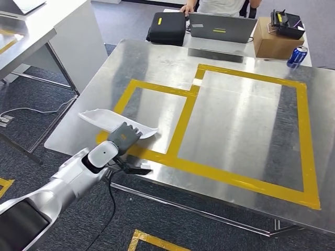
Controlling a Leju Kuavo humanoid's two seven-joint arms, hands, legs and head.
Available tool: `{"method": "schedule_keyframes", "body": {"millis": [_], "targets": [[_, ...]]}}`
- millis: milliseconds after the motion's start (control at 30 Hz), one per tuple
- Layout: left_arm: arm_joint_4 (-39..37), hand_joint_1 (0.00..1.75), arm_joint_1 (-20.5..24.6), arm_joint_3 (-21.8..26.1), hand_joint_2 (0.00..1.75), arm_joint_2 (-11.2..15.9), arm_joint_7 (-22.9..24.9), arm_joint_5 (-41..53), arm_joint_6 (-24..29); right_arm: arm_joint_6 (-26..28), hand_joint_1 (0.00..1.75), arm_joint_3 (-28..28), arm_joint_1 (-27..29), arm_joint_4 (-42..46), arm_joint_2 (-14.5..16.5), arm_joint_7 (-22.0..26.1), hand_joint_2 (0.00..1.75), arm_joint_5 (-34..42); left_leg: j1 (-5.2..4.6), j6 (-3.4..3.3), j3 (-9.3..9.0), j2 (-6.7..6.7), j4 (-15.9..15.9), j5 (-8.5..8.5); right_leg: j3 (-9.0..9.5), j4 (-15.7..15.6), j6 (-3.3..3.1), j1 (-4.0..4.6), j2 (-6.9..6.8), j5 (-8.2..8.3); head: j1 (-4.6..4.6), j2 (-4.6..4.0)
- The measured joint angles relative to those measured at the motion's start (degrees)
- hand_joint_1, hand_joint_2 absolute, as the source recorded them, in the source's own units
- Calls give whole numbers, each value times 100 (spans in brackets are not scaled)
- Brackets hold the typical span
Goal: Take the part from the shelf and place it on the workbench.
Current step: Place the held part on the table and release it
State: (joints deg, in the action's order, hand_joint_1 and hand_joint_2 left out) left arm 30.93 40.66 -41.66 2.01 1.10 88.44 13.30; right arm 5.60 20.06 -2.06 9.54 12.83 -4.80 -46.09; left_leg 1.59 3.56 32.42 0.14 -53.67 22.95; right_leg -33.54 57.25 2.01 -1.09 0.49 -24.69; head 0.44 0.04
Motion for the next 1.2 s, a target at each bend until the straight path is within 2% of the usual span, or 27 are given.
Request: {"method": "schedule_keyframes", "body": {"millis": [100, 200, 300, 433, 533, 667, 800, 1067, 1200], "targets": [[-94, 175, 94, -128, 175, -45, -58, -100, -17, -15, 0, 0, -10, 5, -27, 25, 0, -53, -1, -2, 0, -2, -6, -1, 3, 0, 1, -1, -1, 2, -1, 0], [-144, 175, 115, -70, 175, -193, -433, -597, 210, -81, 0, 0, -24, 9, -61, 35, 0, -93, -2, -3, 2, -7, -10, -1, 4, -1, 1, -3, -5, 2, -1, 0], [-153, 175, 72, 102, 175, -471, -961, -1314, 319, -38, 0, 4, -39, 10, -89, 34, 0, -87, -4, -5, 9, -11, -20, -1, 3, -1, 5, -5, -5, 5, 0, 0], [-71, 175, -3, 413, 175, -851, -1539, -2244, 45, 63, 0, 34, -53, 10, -90, 32, 0, -56, -5, -9, 11, -10, -26, 3, 2, -1, 9, -6, -2, 7, -1, 0], [223, 175, -144, 579, 175, -1112, -1756, -2674, -166, 103, 0, 106, -61, 10, -90, 44, 0, -36, -6, -14, 19, -15, -29, 3, 2, -2, 10, -8, -12, 7, 1, 0], [579, 175, -276, 577, 175, -1340, -1829, -2875, -387, 107, 0, 166, -68, 10, -90, 42, 0, -3, -8, -22, 22, -14, -30, 4, -5, -3, 17, -10, 2, 12, 1, 0], [775, 175, -325, 537, 175, -1434, -1791, -2851, -446, 103, 0, 198, -62, 10, -90, 34, 0, 7, -8, -27, 26, -13, -31, 1, -8, -3, 18, -10, -2, 13, 1, 0], [855, 175, -242, 160, 175, -1331, -1511, -2565, -535, 95, 0, 258, -62, 10, -90, 73, 0, -61, -9, -29, 28, -13, -31, -1, -8, -3, 21, -10, -1, 16, 1, 0], [800, 0, -130, 57, 175, -1160, -1254, -2529, -510, 74, 0, 292, -60, 10, -91, 57, 0, -75, -9, -29, 28, -13, -31, -2, -9, -3, 21, -10, -1, 16, 1, 0]]}}
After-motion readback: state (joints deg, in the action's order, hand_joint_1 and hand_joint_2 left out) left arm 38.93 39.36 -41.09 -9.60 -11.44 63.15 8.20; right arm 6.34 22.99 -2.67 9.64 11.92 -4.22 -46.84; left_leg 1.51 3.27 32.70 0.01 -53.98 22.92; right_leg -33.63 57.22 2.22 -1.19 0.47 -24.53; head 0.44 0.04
